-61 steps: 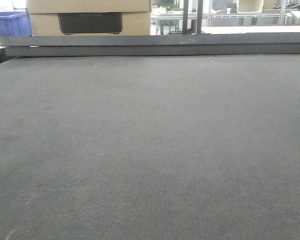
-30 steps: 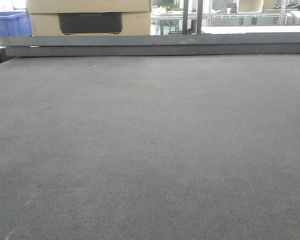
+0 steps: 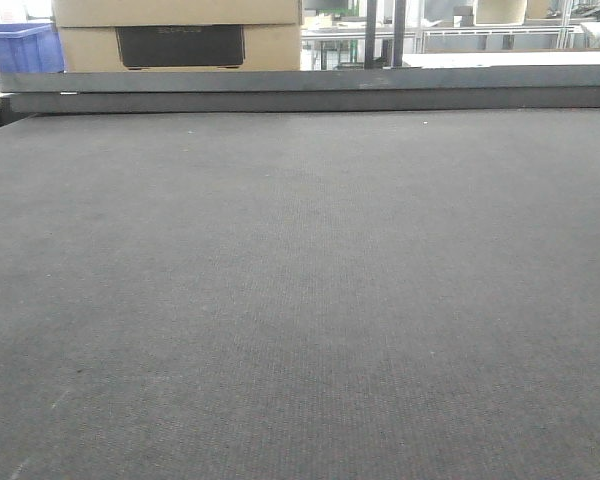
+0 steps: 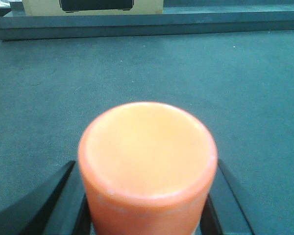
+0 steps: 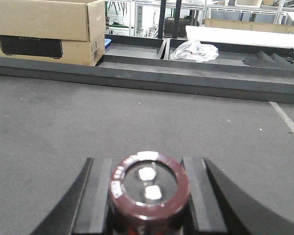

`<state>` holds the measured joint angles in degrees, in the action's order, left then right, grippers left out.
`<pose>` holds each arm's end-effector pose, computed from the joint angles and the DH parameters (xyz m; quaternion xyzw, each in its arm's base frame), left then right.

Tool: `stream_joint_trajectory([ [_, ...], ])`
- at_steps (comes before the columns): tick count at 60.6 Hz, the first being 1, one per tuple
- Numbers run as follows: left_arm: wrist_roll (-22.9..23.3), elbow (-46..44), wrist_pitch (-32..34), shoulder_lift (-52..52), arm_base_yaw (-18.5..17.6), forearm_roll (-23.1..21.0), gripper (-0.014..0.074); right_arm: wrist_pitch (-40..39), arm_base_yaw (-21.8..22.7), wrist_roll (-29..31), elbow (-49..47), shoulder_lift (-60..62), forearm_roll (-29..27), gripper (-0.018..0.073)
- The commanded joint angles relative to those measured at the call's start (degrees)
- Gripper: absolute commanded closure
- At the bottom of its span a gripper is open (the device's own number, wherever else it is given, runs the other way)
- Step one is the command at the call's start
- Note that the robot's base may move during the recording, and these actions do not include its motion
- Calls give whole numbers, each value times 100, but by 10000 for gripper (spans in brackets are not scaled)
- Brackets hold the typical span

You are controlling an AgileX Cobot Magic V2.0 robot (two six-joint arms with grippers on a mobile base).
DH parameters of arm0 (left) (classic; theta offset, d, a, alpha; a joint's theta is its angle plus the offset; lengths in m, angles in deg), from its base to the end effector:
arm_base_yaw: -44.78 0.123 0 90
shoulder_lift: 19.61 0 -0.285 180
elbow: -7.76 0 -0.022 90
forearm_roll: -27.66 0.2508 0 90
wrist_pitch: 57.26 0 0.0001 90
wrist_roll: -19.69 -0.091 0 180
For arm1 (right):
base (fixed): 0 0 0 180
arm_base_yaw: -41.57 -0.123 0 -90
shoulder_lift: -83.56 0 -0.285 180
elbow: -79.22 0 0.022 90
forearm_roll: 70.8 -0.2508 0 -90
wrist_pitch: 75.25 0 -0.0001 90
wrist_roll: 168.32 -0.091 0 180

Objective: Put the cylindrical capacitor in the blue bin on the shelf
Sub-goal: 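Hold both capacitors while the base drives to the blue-bin shelf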

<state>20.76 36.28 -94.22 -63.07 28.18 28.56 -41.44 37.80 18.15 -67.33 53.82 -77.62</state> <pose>0.1065 -0.0308 0.3879 0.1123 0.8060 -0.0819 0.5754 0.0561 0.0097 0.3863 -0.0517 0.7460 0.0419 0.6626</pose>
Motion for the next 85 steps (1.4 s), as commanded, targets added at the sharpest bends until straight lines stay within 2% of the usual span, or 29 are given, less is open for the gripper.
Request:
stream_joint_trajectory([
  [1,-4,-4,199,48,-43,-20,707,-129,-25,11,5,19,6,690],
  [85,-4,-4,199,48,-43,-20,707,-129,-25,11,5,19,6,690],
])
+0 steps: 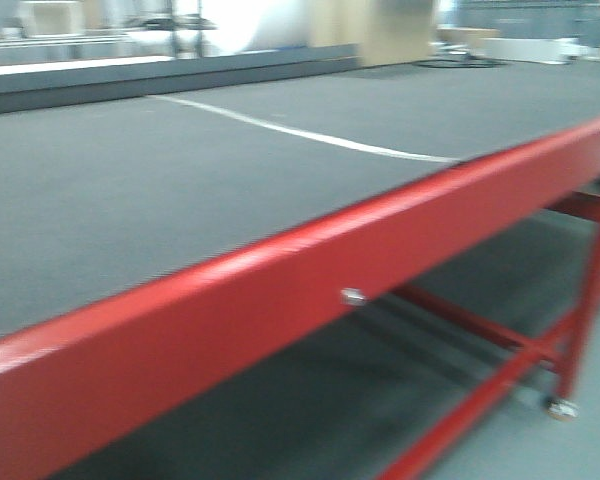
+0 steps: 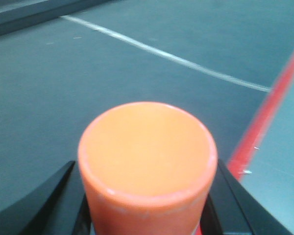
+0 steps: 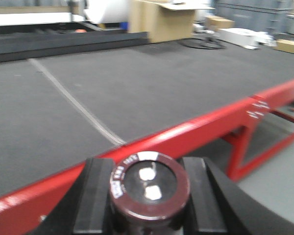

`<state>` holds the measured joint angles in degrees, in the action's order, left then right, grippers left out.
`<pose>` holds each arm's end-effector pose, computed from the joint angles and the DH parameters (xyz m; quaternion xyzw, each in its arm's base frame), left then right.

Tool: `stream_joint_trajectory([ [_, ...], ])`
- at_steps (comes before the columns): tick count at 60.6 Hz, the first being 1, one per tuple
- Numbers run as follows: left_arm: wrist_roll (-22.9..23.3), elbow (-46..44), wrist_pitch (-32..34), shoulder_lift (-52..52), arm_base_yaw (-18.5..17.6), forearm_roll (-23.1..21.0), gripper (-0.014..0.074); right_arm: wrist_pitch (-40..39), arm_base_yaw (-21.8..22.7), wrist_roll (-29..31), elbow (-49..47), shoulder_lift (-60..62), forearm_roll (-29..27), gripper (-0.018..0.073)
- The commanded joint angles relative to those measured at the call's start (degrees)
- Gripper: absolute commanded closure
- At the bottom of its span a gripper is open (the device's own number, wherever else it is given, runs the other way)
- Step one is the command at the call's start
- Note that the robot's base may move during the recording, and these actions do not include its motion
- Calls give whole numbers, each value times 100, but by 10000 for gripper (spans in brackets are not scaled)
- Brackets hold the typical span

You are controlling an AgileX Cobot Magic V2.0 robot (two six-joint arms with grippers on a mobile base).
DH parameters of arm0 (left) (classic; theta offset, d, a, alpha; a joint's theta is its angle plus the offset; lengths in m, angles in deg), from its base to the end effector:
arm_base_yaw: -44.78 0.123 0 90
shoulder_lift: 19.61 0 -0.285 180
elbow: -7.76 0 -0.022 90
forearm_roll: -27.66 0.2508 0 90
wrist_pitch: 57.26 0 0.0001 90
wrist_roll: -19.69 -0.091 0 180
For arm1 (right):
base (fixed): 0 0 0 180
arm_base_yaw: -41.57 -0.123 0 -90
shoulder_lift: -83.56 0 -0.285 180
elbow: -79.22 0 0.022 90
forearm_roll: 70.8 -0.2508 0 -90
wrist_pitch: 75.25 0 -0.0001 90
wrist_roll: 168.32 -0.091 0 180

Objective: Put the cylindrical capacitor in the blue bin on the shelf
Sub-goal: 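Hold both capacitors while the base drives to the blue-bin shelf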

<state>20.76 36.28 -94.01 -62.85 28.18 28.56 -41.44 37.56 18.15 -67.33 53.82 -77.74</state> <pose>0.1056 -0.0306 0.3887 0.1120 0.8038 -0.0823 0.5784 0.0560 0.0101 0.3863 -0.0530 0.7459 0.0443 0.6625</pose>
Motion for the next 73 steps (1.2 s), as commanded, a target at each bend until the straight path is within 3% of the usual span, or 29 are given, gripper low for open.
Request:
stream_joint_trajectory([
  [1,-4,-4,178,26,-43,-20,707,-129,-1,11,5,19,18,690],
  [73,-4,-4,178,26,-43,-20,707,-129,-1,11,5,19,18,690],
])
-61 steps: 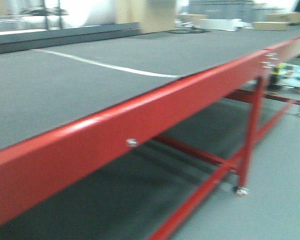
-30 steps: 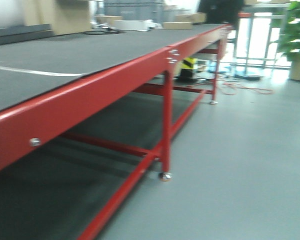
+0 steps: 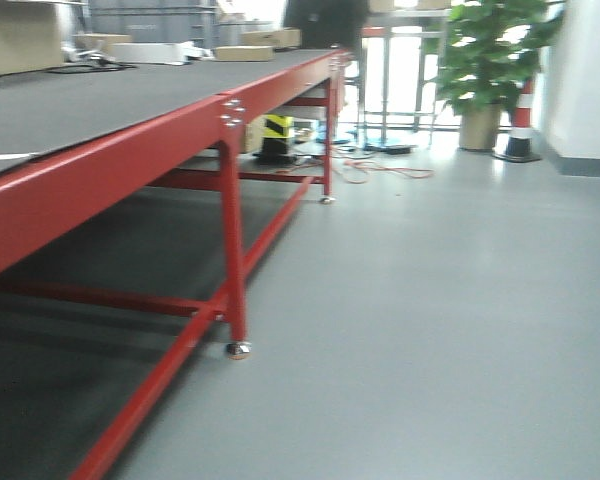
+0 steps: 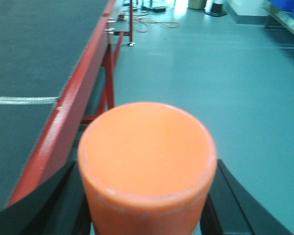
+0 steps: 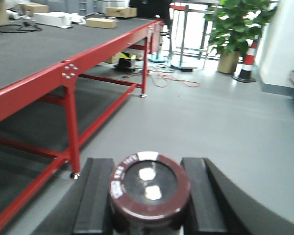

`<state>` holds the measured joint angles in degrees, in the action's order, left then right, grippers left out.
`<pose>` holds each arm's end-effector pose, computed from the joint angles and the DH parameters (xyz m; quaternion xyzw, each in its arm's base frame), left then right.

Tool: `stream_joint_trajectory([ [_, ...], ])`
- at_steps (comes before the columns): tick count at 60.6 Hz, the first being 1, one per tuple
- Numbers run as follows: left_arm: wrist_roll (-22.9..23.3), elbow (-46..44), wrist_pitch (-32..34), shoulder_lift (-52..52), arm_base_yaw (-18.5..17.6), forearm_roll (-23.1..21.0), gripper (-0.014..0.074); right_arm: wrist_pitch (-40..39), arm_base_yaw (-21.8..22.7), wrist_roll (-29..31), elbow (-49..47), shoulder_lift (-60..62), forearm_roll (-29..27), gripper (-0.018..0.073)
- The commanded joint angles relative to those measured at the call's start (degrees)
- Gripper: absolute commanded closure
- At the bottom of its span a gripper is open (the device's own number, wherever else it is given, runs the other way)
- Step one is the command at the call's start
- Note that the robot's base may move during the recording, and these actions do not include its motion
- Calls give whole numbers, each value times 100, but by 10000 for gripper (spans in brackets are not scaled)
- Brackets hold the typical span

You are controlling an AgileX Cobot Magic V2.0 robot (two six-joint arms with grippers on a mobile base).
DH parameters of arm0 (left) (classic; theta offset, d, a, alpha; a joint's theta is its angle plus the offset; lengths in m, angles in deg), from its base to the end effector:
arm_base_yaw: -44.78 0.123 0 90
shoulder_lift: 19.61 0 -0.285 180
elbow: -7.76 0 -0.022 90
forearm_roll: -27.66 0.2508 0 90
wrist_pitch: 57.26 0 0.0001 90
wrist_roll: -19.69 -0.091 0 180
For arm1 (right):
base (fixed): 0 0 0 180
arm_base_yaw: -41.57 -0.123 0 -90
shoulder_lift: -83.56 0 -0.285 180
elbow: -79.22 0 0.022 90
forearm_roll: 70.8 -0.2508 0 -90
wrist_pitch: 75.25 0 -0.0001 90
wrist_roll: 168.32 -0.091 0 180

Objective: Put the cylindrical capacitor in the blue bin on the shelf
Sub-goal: 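Hold both capacitors while the base drives to the blue-bin shelf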

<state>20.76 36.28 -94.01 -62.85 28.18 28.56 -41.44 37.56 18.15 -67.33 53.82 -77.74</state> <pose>0.1056 -0.0306 0.3887 0.1120 0.8038 -0.0823 0.5784 0.0560 0.0101 0.3863 -0.0530 0.7459 0.0443 0.6625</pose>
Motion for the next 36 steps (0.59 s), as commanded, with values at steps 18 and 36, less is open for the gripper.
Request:
stream_joint_trajectory([
  [18,-4,-4,178,26,-43,-20,707,-129,-1,11,5,19,18,690],
  [36,-4,-4,178,26,-43,-20,707,-128,-1,11,5,29,18,690],
])
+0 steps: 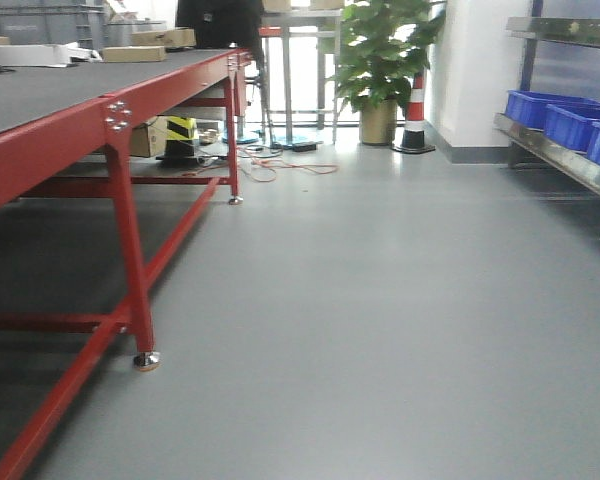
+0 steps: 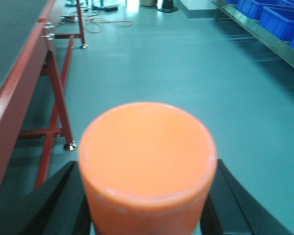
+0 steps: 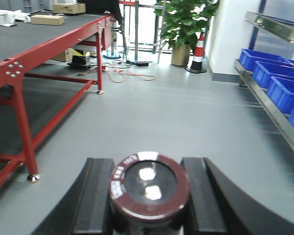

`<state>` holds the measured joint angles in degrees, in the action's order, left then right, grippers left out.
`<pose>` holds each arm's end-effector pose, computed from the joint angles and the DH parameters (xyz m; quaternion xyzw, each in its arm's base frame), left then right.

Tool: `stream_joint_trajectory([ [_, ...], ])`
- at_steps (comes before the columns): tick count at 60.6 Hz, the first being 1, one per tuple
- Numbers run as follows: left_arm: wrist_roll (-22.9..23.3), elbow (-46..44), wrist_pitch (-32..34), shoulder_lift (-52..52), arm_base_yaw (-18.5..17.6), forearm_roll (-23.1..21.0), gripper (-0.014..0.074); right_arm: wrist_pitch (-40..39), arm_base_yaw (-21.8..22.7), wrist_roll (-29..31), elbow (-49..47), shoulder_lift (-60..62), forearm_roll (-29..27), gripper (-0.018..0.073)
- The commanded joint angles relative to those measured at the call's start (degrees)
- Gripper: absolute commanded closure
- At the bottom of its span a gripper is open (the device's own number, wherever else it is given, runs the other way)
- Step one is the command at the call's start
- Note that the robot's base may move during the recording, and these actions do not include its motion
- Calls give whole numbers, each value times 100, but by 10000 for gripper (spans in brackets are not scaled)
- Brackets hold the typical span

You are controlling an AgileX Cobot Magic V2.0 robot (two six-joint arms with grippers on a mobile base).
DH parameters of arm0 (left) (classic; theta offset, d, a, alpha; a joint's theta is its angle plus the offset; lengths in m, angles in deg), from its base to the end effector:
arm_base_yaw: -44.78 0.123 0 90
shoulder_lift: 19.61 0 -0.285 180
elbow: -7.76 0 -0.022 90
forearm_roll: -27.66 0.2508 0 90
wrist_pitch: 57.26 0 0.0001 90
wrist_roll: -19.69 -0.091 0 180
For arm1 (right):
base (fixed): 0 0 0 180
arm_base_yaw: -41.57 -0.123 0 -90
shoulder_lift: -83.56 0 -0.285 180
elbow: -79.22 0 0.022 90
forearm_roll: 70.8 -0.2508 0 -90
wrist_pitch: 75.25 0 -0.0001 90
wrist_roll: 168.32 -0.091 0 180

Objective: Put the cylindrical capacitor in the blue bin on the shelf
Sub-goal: 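Hold both capacitors while the base drives to the blue-bin shelf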

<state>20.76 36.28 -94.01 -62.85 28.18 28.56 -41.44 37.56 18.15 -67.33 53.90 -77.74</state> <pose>0.1056 -0.0306 0.3887 0.1120 0.8038 -0.0823 0.5784 0.0557 0.0100 0.3864 -0.0530 0.7454 0.0443 0.6630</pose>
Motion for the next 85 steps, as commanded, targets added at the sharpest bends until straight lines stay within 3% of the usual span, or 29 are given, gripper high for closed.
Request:
stream_joint_trajectory([
  [1,-4,-4,178,26,-43,-20,707,-128,-1,11,5,21,18,690],
  [85,-4,-4,178,26,-43,-20,707,-128,-1,11,5,21,18,690],
])
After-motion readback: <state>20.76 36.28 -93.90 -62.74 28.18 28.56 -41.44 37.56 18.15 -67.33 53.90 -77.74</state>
